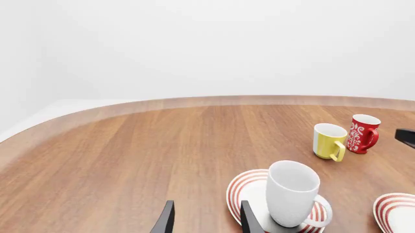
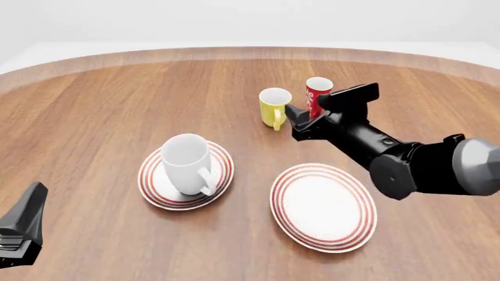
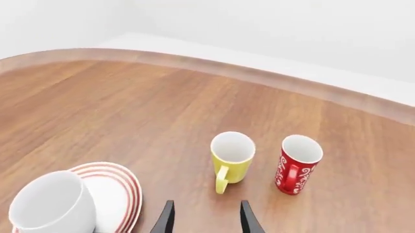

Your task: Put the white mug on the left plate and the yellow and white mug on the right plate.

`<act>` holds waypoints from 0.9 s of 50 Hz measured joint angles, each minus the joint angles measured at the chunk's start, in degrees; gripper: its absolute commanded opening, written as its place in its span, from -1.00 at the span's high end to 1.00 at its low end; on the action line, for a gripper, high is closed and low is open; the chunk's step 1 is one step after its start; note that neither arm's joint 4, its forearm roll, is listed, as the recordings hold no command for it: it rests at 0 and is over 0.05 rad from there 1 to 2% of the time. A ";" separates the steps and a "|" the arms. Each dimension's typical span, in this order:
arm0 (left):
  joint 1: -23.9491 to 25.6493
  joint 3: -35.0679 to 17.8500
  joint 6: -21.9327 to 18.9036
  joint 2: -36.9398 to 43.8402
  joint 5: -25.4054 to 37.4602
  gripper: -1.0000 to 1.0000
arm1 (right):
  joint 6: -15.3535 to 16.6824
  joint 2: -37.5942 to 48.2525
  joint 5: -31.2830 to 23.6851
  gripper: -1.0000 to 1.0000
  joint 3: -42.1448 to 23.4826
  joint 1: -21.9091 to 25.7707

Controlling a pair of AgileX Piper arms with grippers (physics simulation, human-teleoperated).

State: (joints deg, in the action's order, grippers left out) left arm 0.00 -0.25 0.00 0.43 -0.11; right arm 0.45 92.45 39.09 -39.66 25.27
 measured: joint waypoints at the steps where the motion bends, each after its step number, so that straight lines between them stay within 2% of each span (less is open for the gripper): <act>1: 0.00 0.00 0.00 0.00 0.00 -1.00 | 0.03 0.17 -0.07 -1.00 -0.21 -0.17; 45: 0.00 0.00 0.00 0.00 0.00 -1.00 | 0.82 12.74 -2.22 -1.00 -12.35 -3.38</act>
State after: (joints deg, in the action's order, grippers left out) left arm 0.00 -0.25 0.00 0.43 -0.11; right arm 1.27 105.19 36.88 -52.00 21.89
